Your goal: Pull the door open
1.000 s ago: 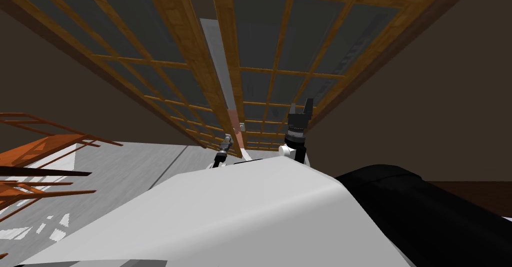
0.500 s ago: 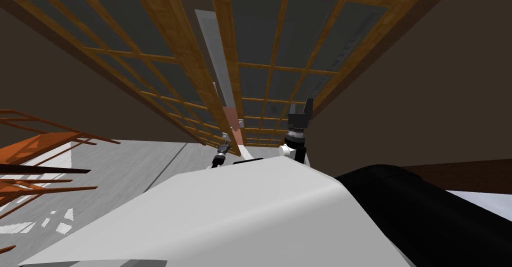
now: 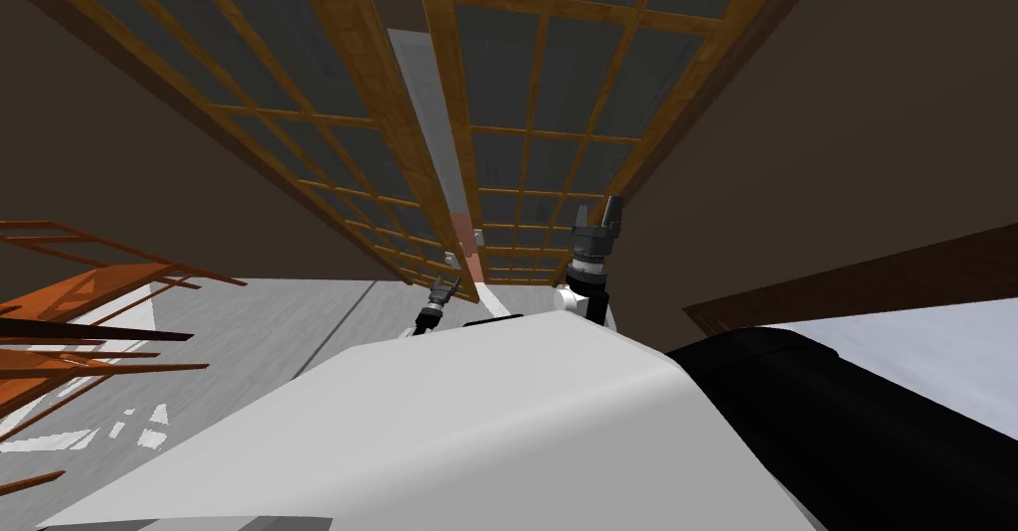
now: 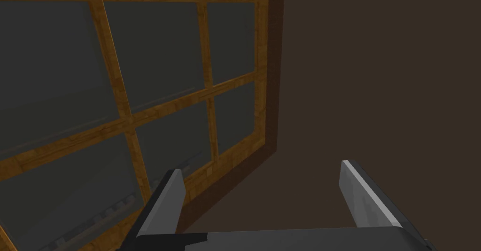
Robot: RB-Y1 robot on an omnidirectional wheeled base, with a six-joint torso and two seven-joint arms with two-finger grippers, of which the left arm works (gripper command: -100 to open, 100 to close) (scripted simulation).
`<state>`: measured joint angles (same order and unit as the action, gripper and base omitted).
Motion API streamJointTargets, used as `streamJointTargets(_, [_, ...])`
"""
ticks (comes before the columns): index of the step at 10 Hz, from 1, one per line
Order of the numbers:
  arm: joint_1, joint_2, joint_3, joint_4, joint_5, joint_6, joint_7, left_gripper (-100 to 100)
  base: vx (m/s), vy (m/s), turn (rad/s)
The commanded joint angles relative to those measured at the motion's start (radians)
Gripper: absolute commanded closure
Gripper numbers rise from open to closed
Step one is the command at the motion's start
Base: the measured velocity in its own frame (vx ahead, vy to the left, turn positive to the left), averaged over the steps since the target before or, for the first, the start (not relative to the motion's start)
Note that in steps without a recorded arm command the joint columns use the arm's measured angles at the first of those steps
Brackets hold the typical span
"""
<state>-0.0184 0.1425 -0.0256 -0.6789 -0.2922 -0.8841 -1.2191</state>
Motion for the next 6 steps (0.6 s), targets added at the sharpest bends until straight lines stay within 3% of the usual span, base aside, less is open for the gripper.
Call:
streamJointTargets(1, [-0.003,0.023,-0.015,-0.002,-0.020,-0.026,0.029,-100,-0.117,0.093,-0.022])
streamJointTargets(4, [-0.005,0.073,-0.050,-0.018,-0.069,-0.077,0.091,-100,-0.083,0.170,-0.027])
streamJointTargets(5, [-0.005,0.083,-0.057,-0.021,-0.079,-0.087,0.103,-100,0.007,0.184,-0.019])
streamJointTargets(6, [0.001,0.077,-0.053,-0.028,-0.072,-0.075,0.095,-100,0.010,0.085,-0.012])
